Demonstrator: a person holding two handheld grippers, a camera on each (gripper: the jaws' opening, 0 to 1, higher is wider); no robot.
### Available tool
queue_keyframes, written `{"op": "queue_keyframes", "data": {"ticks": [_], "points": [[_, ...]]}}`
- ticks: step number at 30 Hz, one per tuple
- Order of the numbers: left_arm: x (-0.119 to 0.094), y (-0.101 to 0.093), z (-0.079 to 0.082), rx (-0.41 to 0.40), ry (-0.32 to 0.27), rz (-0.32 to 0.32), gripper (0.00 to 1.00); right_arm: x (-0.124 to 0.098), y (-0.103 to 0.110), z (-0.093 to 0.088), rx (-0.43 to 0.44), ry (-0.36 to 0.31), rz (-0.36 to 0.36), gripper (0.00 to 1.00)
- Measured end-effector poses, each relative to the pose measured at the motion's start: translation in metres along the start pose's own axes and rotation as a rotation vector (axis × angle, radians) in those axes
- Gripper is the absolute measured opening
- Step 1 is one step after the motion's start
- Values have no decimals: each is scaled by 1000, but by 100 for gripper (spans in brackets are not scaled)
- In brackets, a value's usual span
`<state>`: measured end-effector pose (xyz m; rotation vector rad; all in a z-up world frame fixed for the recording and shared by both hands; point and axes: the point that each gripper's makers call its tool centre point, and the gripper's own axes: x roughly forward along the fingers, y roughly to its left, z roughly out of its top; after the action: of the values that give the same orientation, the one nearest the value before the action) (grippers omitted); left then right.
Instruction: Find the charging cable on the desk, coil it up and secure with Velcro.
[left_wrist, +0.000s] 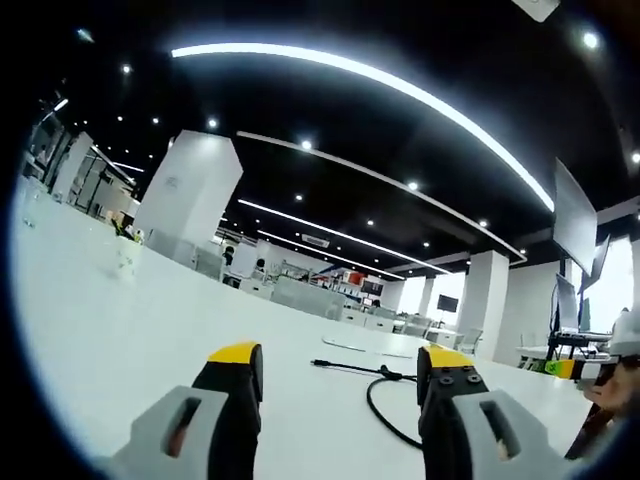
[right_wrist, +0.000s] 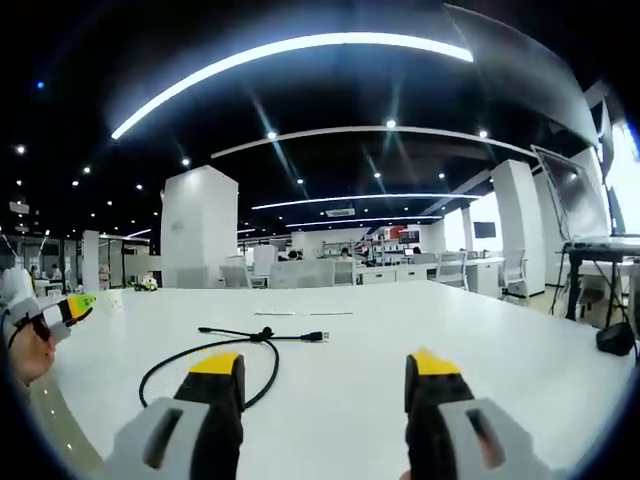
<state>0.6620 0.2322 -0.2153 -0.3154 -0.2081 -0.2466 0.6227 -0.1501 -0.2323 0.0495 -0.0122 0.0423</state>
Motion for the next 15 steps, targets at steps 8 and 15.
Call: {"op": "queue_keyframes", "data": {"ticks": [8, 15], "points": [[-18, 10, -5, 7, 11, 37, 63, -3, 5, -9, 29, 10, 29, 61], [-31, 20, -1, 28, -5, 66, 63, -11, 12, -7, 11, 2, 20, 59]]}}
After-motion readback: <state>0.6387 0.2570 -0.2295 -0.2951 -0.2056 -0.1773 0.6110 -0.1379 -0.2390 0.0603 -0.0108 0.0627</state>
